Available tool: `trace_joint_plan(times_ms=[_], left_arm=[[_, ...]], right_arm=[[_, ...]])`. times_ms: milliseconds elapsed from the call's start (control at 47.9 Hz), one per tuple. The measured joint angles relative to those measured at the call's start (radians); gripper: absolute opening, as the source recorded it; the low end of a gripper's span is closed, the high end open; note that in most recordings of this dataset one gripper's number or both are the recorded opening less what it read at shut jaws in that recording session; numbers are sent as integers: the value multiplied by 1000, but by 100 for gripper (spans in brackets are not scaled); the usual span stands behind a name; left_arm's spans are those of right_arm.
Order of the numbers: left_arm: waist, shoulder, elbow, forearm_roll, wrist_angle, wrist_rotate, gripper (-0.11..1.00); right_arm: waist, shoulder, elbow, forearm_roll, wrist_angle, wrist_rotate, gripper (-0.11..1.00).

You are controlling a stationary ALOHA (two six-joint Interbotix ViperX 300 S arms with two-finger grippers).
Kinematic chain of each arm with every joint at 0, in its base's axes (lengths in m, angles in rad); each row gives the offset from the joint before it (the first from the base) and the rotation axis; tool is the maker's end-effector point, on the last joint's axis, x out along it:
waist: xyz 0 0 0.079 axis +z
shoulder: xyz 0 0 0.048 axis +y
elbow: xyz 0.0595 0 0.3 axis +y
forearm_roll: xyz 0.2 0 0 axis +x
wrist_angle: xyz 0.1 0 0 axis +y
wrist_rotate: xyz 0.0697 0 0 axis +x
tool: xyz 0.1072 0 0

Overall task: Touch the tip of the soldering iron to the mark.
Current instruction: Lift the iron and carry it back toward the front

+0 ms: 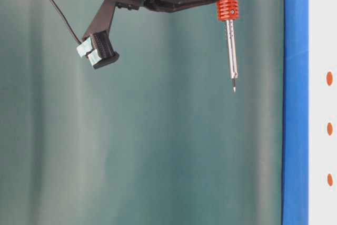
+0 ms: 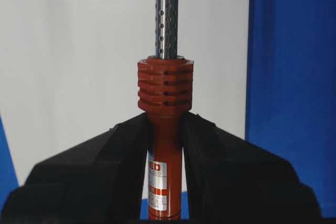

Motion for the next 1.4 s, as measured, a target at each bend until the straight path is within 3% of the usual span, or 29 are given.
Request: trace_joint_plan(times_ms=[146,418,836,1087,1212,1400], left_arm=[[0,-2,2,0,0,0,0],[0,-2,0,0,0,-2,0],[0,0,0,0,0,-2,0],[0,-2,0,-2,0,-3,0],[0,-2,0,-2,0,-3,0],[0,-2,0,-2,0,-3,0]], right_arm=[[18,2,0,2,0,20,6],[124,2,0,2,2,143,6],[399,2,0,-2,2,451,6],[538,2,0,-41,3,626,6],[583,11,0,-54,3,676,6],[594,21,-2,-58,3,684,6]])
